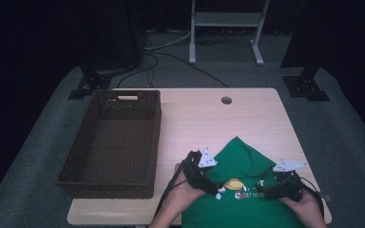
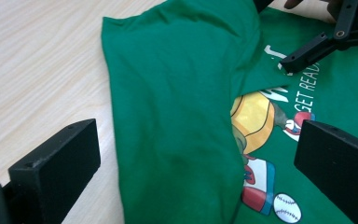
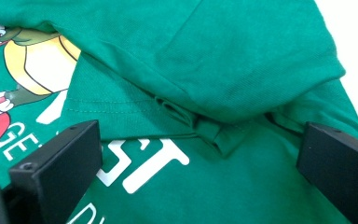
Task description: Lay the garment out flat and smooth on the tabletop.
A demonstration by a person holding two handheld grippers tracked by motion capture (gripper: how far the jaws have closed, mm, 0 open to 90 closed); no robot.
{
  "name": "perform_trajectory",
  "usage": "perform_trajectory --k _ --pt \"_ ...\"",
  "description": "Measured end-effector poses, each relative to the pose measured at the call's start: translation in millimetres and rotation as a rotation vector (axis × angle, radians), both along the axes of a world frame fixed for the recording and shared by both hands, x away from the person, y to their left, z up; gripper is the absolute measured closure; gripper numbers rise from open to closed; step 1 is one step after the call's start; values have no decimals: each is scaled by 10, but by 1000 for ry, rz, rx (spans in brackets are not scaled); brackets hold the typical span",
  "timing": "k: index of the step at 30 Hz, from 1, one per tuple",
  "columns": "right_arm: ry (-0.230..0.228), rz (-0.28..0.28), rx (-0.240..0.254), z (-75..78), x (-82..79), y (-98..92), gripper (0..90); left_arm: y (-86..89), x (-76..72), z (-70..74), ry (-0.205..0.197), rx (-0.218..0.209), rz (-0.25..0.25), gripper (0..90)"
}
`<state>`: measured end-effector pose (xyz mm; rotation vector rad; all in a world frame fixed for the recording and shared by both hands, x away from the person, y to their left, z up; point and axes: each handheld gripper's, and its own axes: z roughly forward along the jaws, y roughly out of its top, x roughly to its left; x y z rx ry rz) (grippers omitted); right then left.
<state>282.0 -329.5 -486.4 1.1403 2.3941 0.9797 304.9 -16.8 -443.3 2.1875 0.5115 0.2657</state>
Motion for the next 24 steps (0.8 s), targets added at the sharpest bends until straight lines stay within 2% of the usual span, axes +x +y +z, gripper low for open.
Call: perform_trajectory --k 4,12,16,18,24 --pt "0 0 0 0 0 0 0 -21 29 8 0 -14 4 0" --pt "-2 0 1 -2 -1 -1 0 -86 100 64 -5 -15 -3 0" --pt "-2 0 1 -2 -2 -1 0 -117 125 74 1 -41 -13 0" --pt "-3 -2 2 -2 -3 -1 0 -126 142 70 -5 -40 -17 0" --pt "12 1 -10 22 -15 -16 0 -146 172 70 0 -49 -20 0"
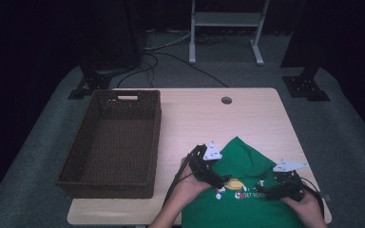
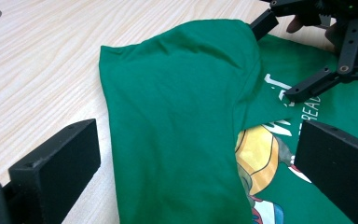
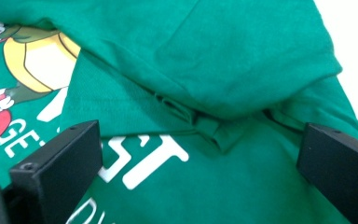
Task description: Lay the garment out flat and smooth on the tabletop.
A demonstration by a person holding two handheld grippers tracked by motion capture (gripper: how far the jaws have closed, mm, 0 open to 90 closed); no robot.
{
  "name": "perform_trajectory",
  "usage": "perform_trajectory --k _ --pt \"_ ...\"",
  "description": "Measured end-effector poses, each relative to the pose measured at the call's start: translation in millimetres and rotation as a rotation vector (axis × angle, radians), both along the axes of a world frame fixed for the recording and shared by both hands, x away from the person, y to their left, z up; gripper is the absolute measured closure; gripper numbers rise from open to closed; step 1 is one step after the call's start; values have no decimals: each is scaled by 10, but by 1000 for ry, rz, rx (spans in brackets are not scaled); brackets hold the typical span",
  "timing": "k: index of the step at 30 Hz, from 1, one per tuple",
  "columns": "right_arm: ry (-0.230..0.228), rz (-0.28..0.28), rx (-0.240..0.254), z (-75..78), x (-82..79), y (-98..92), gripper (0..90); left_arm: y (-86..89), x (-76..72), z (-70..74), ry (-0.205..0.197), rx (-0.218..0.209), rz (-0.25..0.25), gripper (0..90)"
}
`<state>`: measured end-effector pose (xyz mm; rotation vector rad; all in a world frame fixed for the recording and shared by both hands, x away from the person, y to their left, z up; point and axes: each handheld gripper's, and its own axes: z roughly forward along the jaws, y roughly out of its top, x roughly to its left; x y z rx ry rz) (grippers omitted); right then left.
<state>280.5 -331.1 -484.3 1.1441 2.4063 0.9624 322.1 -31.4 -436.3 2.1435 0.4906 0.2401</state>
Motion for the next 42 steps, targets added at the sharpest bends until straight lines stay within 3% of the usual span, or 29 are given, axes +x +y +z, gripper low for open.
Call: perform_trajectory --k 10,22,34,42 --pt "-17 10 15 -26 -4 -23 0 -86 52 66 -21 -1 -18 0" --pt "-23 11 20 -33 -7 -26 0 -196 104 28 -18 -1 -36 0" --pt "-23 10 21 -33 -6 -25 0 -308 130 26 -33 8 -73 58" --pt "-23 9 22 -33 -7 -25 0 -429 140 8 -36 6 -105 151"
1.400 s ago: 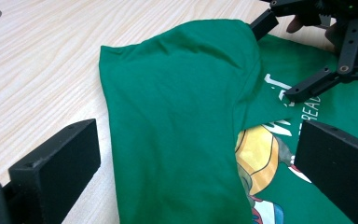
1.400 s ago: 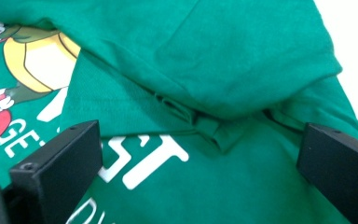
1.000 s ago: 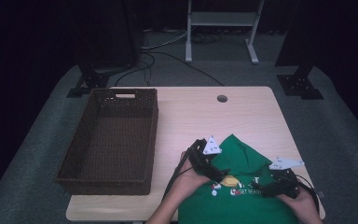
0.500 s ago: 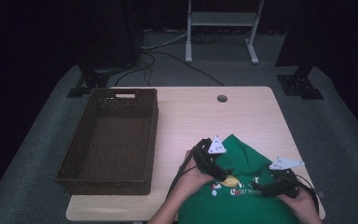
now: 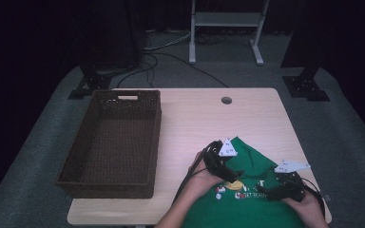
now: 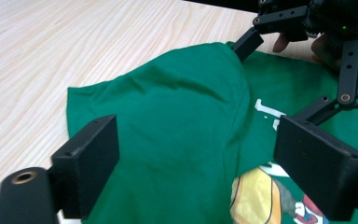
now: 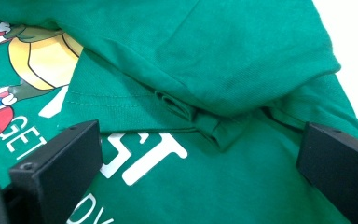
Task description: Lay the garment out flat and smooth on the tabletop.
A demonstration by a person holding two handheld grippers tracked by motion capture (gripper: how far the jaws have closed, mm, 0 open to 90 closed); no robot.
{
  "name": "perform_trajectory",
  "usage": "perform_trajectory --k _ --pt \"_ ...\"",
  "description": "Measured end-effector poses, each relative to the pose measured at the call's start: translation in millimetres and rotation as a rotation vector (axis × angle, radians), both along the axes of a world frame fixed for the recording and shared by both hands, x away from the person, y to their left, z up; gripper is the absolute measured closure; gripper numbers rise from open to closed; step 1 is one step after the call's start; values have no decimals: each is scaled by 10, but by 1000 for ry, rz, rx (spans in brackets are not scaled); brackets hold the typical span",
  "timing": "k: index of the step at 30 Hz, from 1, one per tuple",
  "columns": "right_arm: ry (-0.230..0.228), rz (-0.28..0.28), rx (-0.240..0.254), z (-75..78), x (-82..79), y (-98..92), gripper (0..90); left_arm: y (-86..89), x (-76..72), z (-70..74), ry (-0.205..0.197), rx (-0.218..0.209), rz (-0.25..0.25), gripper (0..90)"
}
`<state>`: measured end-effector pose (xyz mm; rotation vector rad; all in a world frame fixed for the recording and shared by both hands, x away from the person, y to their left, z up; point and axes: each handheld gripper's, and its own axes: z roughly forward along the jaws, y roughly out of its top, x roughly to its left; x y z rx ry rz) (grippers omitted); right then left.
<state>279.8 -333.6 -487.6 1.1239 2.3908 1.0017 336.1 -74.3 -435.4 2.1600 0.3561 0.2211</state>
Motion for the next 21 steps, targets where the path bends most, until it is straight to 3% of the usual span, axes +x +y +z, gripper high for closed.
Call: perform_trajectory --k 4,21 --pt "1 0 1 1 0 0 0 -67 6 -16 -15 2 -6 210" --pt "1 -1 1 0 -1 0 0 -271 -4 -97 4 -9 -37 378"
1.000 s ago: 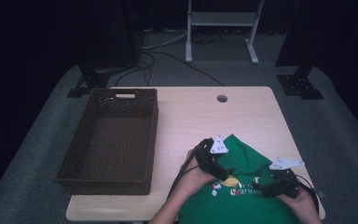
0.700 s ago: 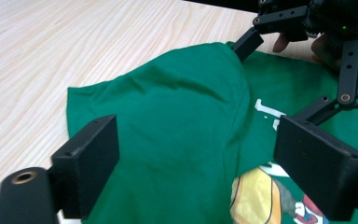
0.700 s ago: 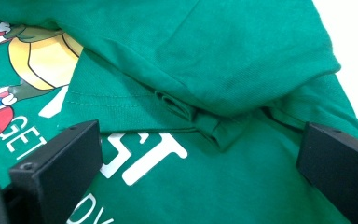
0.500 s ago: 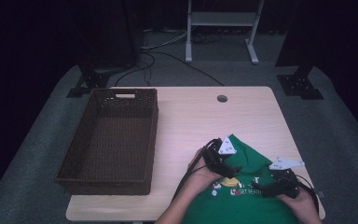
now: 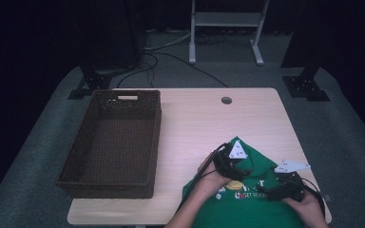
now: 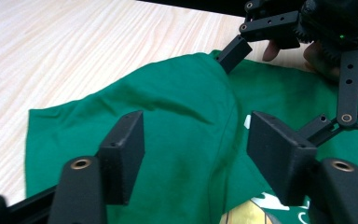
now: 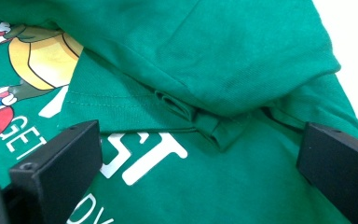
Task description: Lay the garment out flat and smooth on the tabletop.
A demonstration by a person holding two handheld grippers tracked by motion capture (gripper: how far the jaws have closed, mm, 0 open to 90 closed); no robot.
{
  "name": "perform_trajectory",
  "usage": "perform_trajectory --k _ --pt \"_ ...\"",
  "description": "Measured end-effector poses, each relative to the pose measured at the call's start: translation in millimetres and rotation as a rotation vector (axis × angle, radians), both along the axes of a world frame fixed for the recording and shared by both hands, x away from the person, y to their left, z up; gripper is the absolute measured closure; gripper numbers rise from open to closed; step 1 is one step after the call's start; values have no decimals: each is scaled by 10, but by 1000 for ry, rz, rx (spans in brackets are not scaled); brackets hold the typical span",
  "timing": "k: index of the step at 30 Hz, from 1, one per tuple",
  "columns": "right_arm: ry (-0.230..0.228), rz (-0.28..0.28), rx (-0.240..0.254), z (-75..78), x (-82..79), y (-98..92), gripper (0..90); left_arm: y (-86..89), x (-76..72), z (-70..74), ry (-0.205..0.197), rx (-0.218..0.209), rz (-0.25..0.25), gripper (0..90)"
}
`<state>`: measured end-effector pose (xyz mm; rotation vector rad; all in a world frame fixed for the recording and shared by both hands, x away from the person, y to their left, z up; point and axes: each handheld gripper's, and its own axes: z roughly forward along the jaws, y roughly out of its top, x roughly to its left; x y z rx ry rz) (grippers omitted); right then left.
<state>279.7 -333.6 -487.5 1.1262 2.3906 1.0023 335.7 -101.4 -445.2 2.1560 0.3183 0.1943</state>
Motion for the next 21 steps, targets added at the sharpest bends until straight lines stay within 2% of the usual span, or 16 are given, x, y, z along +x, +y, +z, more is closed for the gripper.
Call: perform_trajectory --k 7,16,21 --pt "0 1 0 0 0 0 0 -91 -27 -39 4 -3 -12 410" --pt "-2 1 -1 -1 1 -1 0 -211 -56 -141 -1 18 -21 432" --pt "-1 2 0 -1 0 -1 0 -274 -60 -195 -8 47 -26 439"
